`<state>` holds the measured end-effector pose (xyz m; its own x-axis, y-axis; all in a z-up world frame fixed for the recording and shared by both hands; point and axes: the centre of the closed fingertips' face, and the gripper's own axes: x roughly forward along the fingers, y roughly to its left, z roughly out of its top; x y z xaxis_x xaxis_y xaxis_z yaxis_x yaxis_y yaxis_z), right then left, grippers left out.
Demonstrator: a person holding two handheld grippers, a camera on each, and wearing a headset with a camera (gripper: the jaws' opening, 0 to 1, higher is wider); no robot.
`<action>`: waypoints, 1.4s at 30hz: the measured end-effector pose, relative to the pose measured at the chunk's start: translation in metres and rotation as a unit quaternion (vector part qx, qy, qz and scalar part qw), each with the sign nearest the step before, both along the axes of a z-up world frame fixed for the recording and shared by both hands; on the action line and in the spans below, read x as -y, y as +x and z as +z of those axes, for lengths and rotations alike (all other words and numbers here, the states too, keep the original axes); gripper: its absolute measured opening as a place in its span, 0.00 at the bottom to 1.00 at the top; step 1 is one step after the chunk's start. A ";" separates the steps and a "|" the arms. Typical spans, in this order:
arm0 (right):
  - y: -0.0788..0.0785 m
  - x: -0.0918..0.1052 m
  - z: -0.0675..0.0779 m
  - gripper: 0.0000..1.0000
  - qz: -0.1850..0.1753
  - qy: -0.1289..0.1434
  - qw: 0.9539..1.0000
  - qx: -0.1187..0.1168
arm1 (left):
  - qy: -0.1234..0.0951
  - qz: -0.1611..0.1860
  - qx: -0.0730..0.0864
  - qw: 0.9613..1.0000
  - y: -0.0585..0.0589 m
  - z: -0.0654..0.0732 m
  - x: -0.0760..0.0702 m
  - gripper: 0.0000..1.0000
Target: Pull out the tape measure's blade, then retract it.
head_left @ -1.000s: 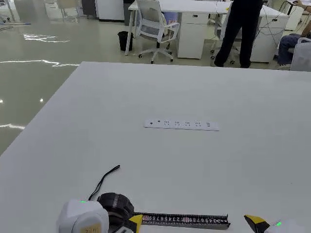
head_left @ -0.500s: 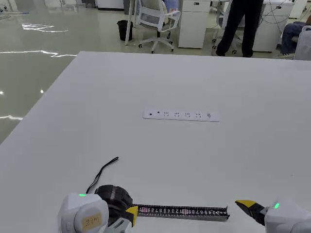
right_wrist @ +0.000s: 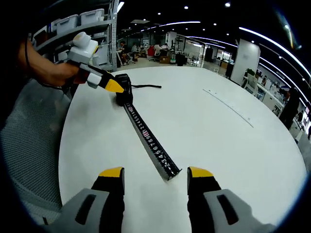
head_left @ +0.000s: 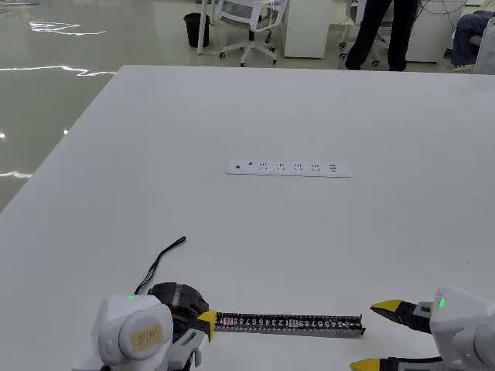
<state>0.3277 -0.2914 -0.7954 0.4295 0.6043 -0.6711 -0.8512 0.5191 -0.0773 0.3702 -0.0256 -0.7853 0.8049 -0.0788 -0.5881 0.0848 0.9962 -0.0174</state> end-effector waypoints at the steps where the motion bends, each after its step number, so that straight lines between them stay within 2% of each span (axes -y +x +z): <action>1: 0.001 0.001 -0.001 0.52 0.007 -0.001 1.000 -0.001 | 0.000 0.001 0.000 1.000 0.001 0.000 0.000 0.74; 5: 0.005 0.000 -0.002 0.49 0.032 0.006 0.999 0.000 | 0.001 0.003 -0.002 1.000 0.002 -0.003 -0.001 0.73; 8: 0.008 0.001 -0.005 0.47 0.050 0.001 0.999 -0.004 | 0.011 -0.001 -0.001 1.000 0.003 -0.004 -0.001 0.72; 12: 0.010 0.003 -0.008 0.42 0.082 -0.006 0.997 -0.006 | 0.009 0.003 -0.002 1.000 0.003 -0.006 -0.001 0.71; 19: 0.014 0.004 -0.013 0.37 0.121 -0.001 0.993 -0.006 | 0.009 0.001 -0.001 1.000 0.005 -0.008 -0.001 0.70; 32: 0.021 0.001 -0.023 0.27 0.150 0.008 0.989 -0.013 | 0.010 0.000 -0.003 1.000 0.008 -0.010 -0.003 0.69; 42: 0.021 0.007 -0.034 0.21 0.149 0.000 0.989 -0.019 | 0.017 -0.007 -0.009 1.000 0.007 -0.014 -0.001 0.68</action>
